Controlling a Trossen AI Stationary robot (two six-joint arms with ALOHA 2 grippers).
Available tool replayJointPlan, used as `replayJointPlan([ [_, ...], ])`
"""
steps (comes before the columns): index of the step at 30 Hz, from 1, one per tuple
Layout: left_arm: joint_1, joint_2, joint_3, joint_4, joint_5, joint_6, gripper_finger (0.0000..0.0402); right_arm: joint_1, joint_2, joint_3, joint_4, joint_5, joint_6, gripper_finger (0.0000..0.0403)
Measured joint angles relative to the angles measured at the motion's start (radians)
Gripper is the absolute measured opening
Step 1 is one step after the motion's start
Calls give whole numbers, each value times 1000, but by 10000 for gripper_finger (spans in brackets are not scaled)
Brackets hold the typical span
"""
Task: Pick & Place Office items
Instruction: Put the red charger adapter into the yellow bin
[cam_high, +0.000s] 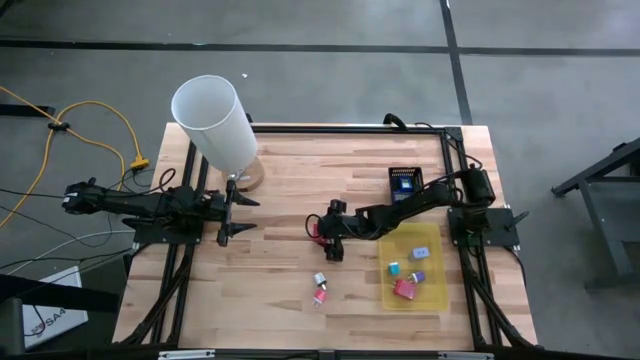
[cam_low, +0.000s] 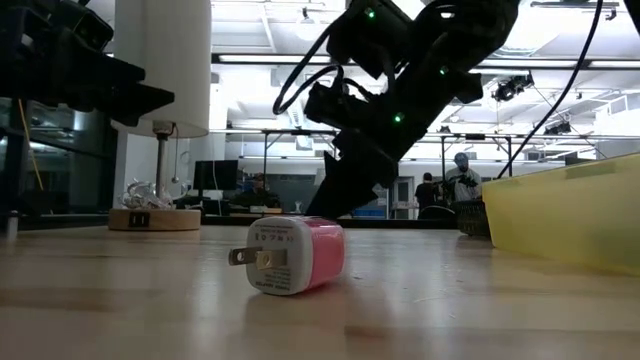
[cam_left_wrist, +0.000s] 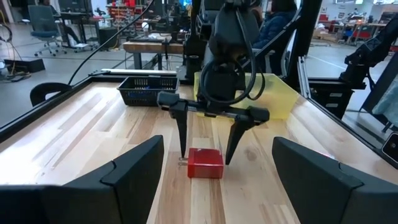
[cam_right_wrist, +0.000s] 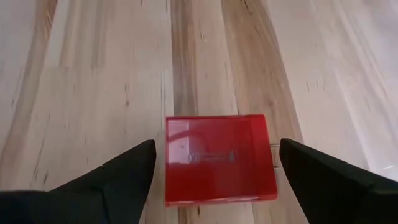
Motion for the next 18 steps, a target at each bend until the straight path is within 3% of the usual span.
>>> replayJointPlan([
  [11,0,0,0,-1,0,0,293,0,0,0,-1,0,-1,329],
  [18,0,0,0,-1,0,0,293,0,0,0,-9,-18,1,303],
])
